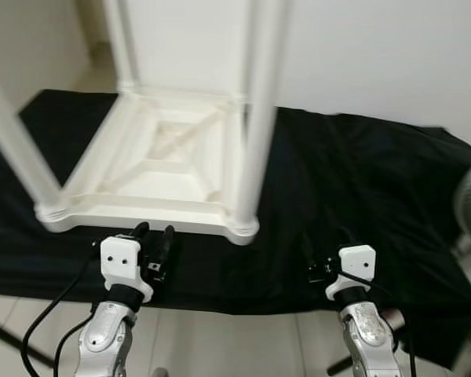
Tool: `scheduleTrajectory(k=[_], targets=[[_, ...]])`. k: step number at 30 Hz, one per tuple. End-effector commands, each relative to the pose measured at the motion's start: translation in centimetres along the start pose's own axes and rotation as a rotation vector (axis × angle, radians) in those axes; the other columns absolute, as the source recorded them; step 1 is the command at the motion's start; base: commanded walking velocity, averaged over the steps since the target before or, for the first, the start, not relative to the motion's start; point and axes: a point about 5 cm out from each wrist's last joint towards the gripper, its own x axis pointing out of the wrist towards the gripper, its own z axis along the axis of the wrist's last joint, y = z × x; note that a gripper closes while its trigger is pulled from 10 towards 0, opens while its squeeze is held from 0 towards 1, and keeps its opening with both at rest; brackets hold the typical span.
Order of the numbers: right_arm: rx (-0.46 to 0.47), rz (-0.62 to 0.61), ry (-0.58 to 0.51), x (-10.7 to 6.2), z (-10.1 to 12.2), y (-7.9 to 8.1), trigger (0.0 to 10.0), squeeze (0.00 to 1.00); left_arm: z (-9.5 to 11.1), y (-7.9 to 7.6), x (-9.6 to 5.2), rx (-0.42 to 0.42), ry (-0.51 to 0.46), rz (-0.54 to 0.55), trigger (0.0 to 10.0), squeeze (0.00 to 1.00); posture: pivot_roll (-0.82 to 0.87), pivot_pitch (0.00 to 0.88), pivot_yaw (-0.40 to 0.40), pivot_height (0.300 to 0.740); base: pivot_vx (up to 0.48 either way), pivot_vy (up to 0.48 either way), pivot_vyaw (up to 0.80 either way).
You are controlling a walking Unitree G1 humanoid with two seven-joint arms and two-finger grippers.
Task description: Building children table
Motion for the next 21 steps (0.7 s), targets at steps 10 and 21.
scheduleTrajectory(k=[10,21], targets=[[0.004,0.002,-0.001,0.36,-0.17,-0.38,10.0,0.00,-0.42,-0.14,0.66,-0.028,0.017,-0.017,10.0,0.00,0.00,0.000,-0.055,0.740,0.000,0.000,0.29],[0.003,-0.008,-0.004,0.50,-0.21,-0.46,10.0,0.00,-0.59,0.11,0.84,-0.040,0.029,-0.015,10.0,0.00,0.00,0.000,-0.056,0.740,0.000,0.000,0.00]])
